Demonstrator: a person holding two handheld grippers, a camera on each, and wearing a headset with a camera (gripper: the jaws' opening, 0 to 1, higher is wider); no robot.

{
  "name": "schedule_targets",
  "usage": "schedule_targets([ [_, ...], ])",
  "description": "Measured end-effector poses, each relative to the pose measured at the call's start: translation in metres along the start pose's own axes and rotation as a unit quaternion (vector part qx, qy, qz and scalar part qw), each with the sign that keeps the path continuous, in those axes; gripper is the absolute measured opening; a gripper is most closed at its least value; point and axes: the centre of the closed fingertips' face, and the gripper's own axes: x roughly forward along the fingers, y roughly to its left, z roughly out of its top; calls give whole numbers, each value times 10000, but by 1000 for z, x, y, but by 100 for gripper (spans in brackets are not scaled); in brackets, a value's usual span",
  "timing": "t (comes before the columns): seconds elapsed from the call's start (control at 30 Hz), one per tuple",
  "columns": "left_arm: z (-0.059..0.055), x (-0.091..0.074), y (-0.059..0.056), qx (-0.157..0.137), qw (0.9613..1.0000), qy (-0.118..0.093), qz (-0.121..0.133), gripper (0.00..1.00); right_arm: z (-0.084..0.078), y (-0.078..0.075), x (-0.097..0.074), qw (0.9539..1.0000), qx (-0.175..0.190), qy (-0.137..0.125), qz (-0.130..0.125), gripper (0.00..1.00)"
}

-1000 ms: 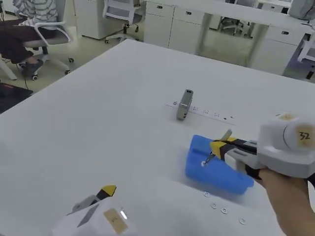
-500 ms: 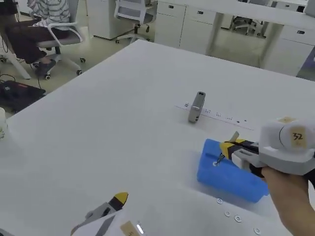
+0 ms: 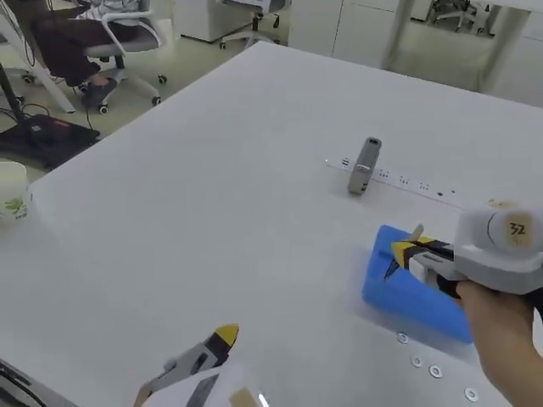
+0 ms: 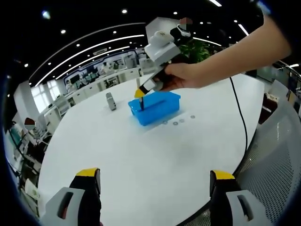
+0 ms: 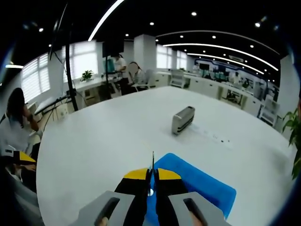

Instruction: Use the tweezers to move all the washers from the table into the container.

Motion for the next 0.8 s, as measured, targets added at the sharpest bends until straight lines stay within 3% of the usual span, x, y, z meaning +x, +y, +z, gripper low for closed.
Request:
schedule_targets([
  [0.27, -1, 1, 0, -12, 10000, 35, -13, 99, -9, -3, 6, 9998, 169, 0, -48, 1],
  [0.5, 0, 1, 1, -43, 10000, 24, -17, 99, -14, 4, 6, 9999, 166, 3, -9, 1],
  [0.7, -1, 1, 1, -31, 10000, 28, 14, 99, -14, 3, 4, 9999, 94, 32, -19, 2],
  [0.8, 0, 1, 2, -51, 10000, 8, 20, 99, -6, 5, -3, 9999, 125, -85, 0, 2],
])
